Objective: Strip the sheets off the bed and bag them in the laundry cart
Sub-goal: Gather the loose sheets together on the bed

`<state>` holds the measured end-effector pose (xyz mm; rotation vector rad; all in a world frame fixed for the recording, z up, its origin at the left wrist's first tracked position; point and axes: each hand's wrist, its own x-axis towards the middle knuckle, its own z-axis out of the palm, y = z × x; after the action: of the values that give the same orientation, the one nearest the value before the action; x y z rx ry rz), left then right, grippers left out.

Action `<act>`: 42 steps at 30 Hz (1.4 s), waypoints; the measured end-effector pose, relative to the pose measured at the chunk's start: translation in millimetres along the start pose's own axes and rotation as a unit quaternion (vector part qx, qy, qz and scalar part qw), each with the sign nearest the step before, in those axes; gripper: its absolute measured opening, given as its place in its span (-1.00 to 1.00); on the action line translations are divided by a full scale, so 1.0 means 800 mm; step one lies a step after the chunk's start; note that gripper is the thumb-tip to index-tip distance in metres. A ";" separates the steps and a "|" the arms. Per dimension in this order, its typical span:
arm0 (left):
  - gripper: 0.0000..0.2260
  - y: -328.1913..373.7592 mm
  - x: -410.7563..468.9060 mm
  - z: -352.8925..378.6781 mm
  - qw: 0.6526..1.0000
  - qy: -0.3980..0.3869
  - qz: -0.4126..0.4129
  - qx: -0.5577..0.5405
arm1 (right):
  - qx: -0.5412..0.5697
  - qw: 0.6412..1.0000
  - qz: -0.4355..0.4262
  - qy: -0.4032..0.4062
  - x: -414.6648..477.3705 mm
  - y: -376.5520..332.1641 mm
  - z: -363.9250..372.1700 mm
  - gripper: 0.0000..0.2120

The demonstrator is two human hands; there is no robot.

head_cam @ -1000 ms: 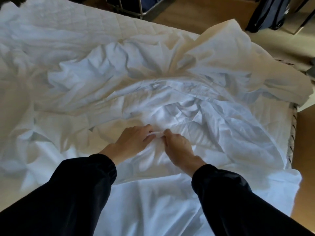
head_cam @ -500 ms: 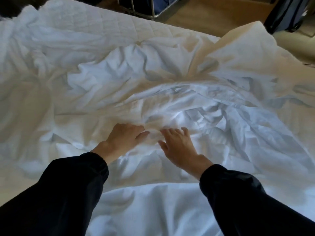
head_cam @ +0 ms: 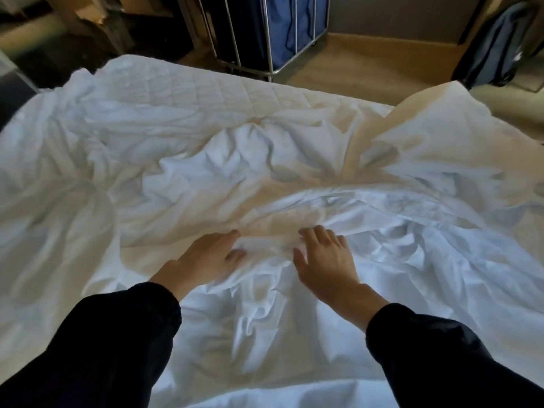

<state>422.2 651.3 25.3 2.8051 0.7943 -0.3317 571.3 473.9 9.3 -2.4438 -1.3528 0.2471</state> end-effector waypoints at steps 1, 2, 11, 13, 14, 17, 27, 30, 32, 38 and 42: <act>-0.82 0.001 0.003 0.000 0.998 0.034 -0.009 -0.054 | 0.000 0.999 -0.032 -0.003 0.008 -0.008 0.005 -0.63; -0.86 0.003 0.009 -0.003 0.991 0.085 -0.023 -0.103 | -0.004 0.999 -0.052 -0.010 0.017 -0.015 0.008 -0.63; -0.57 -0.035 0.047 -0.049 0.983 0.179 -0.011 -0.024 | -0.101 0.992 0.067 0.024 0.111 -0.019 -0.017 -0.84; -0.35 -0.063 0.033 -0.039 0.995 0.095 -0.017 0.013 | -0.124 0.988 0.093 0.006 0.113 -0.015 -0.009 -0.75; -0.30 -0.078 0.027 -0.031 0.998 0.065 -0.014 0.014 | -0.118 0.989 0.091 0.007 0.114 -0.017 -0.002 -0.73; -0.37 -0.118 0.014 -0.002 0.999 -0.010 -0.045 0.023 | -0.102 0.995 0.020 0.011 0.115 -0.039 0.024 -0.75; -0.90 -0.147 0.015 0.000 0.965 0.130 -0.168 0.157 | -0.159 0.987 -0.033 0.011 0.148 -0.082 0.044 -0.95; -0.83 -0.153 0.030 -0.013 0.949 0.256 -0.175 0.062 | -0.145 0.988 0.020 0.046 0.167 -0.090 0.033 -0.97; -0.83 -0.153 0.032 -0.012 0.954 0.247 -0.169 -0.011 | -0.158 0.986 0.049 0.031 0.169 -0.095 0.030 -0.92; -0.48 -0.165 -0.031 0.035 0.972 0.104 -0.183 -0.104 | -0.118 0.989 -0.087 0.032 0.107 -0.118 0.062 -0.40; -0.66 -0.161 -0.097 0.052 0.980 0.089 -0.148 -0.103 | -0.028 0.967 -0.253 0.010 0.044 -0.165 0.084 -0.51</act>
<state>282.5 710.0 -11.1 2.5478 1.2153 -0.0371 465.1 582.4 -4.1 -2.0408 -1.9323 0.0567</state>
